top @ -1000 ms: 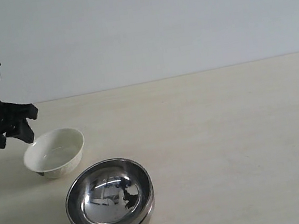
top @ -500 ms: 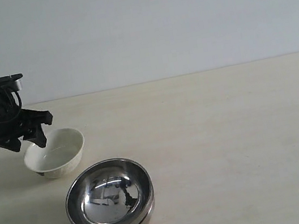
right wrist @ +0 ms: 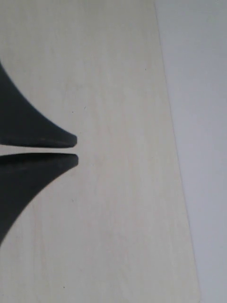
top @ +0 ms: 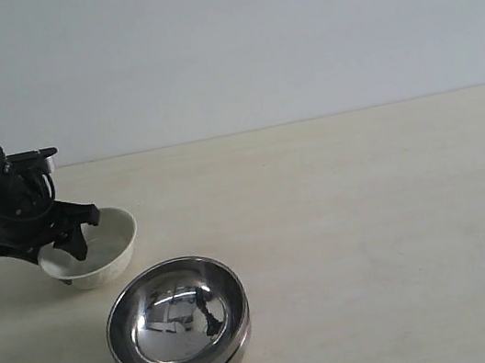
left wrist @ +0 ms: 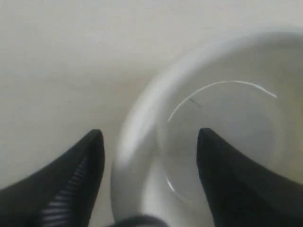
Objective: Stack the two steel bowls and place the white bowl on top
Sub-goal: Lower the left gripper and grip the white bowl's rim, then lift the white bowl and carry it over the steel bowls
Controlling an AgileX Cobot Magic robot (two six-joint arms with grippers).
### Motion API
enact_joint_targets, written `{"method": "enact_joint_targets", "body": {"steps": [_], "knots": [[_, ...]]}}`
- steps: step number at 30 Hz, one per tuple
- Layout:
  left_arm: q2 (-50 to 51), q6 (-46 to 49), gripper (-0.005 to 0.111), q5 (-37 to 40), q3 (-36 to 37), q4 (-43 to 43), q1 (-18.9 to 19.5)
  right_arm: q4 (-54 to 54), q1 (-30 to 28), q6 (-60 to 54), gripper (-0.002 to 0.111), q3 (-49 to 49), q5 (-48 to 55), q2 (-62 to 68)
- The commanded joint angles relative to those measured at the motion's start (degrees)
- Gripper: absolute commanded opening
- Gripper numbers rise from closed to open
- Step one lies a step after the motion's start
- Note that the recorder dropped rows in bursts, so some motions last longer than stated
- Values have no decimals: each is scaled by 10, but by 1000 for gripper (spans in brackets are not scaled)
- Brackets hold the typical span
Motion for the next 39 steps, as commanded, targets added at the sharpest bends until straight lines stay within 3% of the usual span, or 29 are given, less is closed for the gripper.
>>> {"method": "enact_joint_targets", "body": {"steps": [1,6,23,39], "knots": [[0,2,38,-12,-4,5,2,-3,-2,0,0,0,-6,-3],[0,2,5,-11,-4,5,2,-3,-2,0,0,0,-6,-3],[-11,3,4,25,-4,3,2,-3,-2,0,0,0,-6,-3],[-111,3,4,90,1,-14,2,-3,-2,0,0,0,-6,-3]]}}
